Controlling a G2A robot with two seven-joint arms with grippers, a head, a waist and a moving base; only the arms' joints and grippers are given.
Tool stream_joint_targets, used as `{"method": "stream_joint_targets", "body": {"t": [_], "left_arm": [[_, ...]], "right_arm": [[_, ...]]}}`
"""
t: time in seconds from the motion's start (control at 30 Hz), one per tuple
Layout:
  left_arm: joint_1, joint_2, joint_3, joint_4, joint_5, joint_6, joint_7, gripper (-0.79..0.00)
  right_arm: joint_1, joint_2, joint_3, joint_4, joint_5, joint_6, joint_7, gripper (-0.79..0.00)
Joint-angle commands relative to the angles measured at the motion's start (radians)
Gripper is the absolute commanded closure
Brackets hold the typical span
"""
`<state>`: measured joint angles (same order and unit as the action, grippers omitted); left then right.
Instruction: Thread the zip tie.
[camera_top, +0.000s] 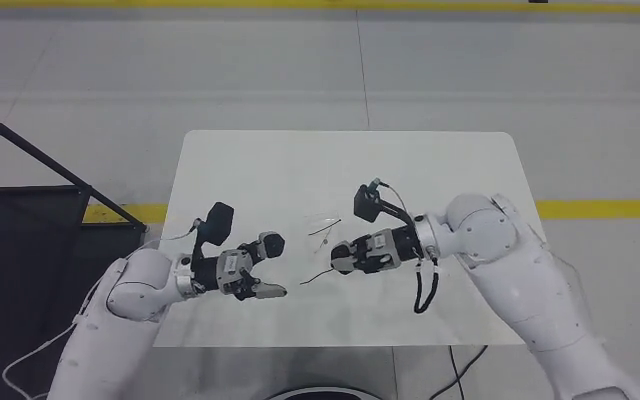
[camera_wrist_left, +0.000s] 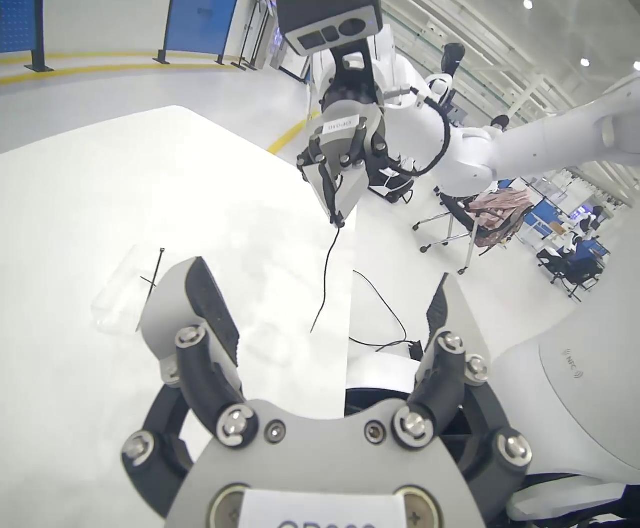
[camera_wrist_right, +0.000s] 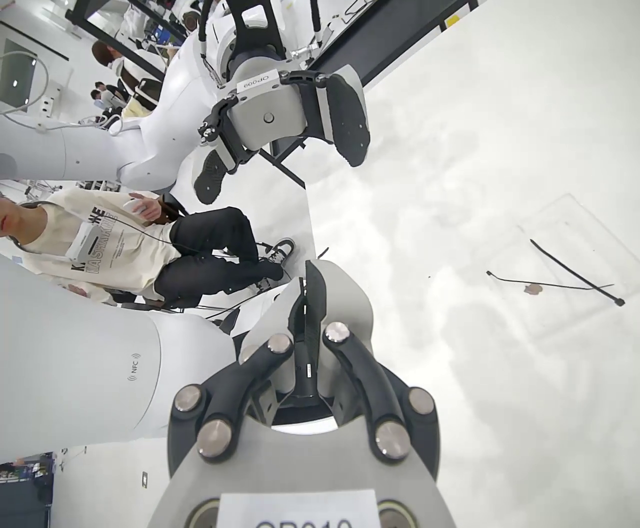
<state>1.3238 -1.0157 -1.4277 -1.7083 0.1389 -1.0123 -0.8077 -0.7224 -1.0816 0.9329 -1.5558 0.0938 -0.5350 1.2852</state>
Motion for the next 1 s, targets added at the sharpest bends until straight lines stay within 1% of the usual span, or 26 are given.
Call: {"method": "stream_joint_targets", "body": {"t": [0.0,0.23,0.37,0.57,0.67,0.8,0.97], "left_arm": [[0.0,0.0,-0.001,0.0,0.0,0.0,0.0,-0.785],[0.0,0.0,-0.001,0.0,0.0,0.0,0.0,-0.785],[-0.014,0.001,0.049,-0.015,0.029,0.0,0.0,-0.785],[-0.07,0.016,0.124,0.023,0.034,0.0,0.0,-0.785],[-0.082,0.023,0.142,0.023,0.018,0.0,0.0,-0.785],[-0.09,0.032,0.161,0.014,0.06,0.0,0.0,-0.785],[-0.091,0.033,0.162,0.014,0.066,0.0,0.0,-0.785]], "right_arm": [[-0.001,0.0,0.002,0.0,-0.001,0.0,0.0,0.0],[-0.001,0.0,0.002,0.0,-0.001,0.0,0.0,0.0],[-0.022,0.004,0.015,-0.018,-0.01,0.012,-0.044,0.0],[-0.015,0.008,0.014,-0.037,0.018,0.035,-0.008,0.0],[-0.007,0.007,0.002,-0.037,0.033,0.031,0.012,0.0],[0.017,0.004,-0.026,-0.023,0.091,0.014,0.014,0.0],[0.035,0.009,-0.042,-0.036,0.093,0.005,0.005,0.0]]}}
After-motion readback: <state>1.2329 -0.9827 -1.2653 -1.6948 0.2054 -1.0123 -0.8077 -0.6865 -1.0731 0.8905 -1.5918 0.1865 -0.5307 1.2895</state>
